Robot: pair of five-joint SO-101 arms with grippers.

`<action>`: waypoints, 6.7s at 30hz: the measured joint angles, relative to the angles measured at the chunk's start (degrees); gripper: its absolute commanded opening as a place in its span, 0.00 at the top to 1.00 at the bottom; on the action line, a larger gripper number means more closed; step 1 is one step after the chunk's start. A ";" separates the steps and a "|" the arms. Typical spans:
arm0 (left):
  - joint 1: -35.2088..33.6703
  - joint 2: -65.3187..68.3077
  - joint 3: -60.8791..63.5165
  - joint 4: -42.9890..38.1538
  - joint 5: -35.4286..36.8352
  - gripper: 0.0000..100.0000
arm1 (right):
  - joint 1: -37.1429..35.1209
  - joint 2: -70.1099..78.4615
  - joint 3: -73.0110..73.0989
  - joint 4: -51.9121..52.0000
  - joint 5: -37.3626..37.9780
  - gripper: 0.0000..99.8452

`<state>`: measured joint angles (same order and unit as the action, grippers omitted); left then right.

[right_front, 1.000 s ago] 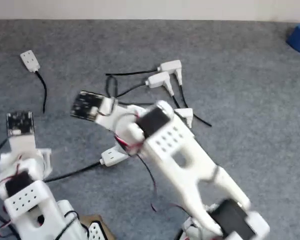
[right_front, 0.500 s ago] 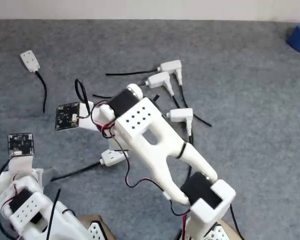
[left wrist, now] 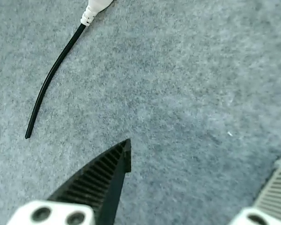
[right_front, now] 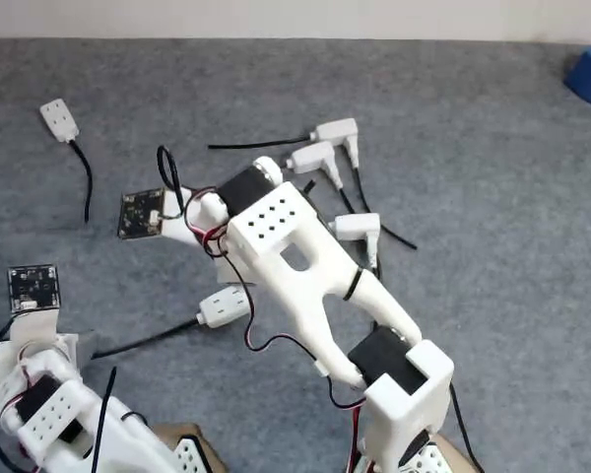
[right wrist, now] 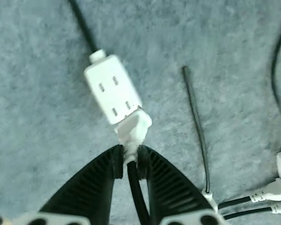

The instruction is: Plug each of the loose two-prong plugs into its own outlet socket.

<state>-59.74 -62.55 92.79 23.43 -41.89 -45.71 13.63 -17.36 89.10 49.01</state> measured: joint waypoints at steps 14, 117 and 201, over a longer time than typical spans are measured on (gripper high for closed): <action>-1.41 0.00 0.00 -0.09 0.00 0.59 | 1.76 7.21 -0.09 -1.05 -3.52 0.99; -4.84 0.00 -20.04 -3.16 12.75 0.58 | -0.88 7.82 -10.02 10.81 -13.63 0.99; 31.47 31.91 -58.90 37.80 24.44 0.59 | 9.23 -74.90 98.55 -38.59 -39.12 0.77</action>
<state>-28.26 -30.64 33.89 61.23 -17.45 -36.48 -61.27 81.19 50.51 9.89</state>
